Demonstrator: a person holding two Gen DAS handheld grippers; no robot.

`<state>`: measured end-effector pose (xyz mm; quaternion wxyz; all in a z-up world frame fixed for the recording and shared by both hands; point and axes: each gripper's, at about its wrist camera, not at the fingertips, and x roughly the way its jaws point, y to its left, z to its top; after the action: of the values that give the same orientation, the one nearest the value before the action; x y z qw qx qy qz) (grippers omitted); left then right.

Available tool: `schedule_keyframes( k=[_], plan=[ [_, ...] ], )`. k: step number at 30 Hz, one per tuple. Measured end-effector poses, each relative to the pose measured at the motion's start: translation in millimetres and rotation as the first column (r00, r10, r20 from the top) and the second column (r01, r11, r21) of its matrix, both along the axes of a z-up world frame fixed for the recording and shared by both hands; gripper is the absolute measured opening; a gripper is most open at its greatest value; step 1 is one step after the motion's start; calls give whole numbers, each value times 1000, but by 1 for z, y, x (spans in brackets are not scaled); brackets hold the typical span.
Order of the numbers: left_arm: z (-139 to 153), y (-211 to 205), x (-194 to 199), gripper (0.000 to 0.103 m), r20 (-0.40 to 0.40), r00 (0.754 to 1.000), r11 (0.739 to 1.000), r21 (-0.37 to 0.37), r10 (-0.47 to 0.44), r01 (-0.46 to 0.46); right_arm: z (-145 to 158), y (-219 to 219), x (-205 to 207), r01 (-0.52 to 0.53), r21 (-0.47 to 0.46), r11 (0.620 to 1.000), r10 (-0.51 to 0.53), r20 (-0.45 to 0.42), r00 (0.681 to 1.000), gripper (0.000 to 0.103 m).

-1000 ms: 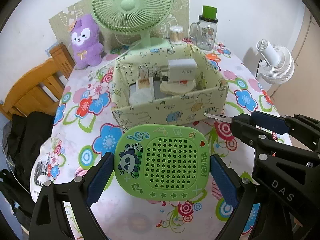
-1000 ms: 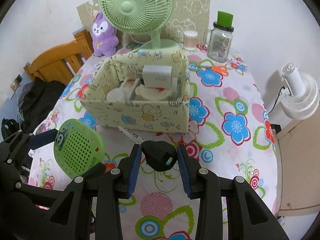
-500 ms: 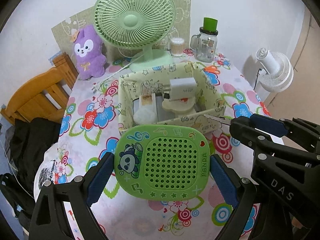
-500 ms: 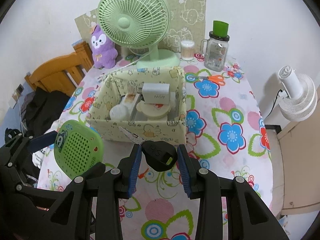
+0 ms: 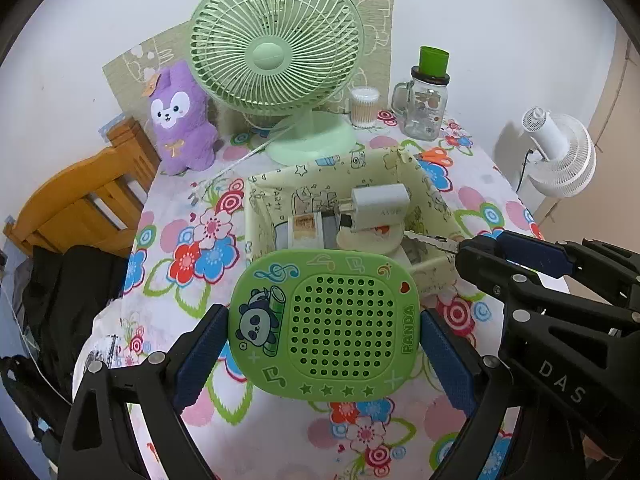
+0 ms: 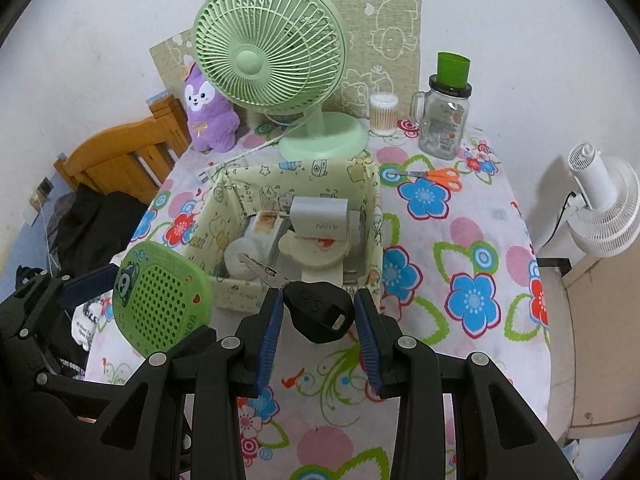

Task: Organize rigid objects
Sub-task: 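Lift and carry the card case and car key over the box with both tools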

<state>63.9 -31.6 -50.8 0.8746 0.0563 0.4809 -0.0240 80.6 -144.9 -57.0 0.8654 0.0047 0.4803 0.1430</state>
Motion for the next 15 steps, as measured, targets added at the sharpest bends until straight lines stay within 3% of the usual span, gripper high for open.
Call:
schedule_keyframes(
  k=[15],
  plan=[
    [-22,18,41,95,-29,999,1000,15,13,-12,-28,25,56,-63,-3,998,63,-67,996,40]
  ],
)
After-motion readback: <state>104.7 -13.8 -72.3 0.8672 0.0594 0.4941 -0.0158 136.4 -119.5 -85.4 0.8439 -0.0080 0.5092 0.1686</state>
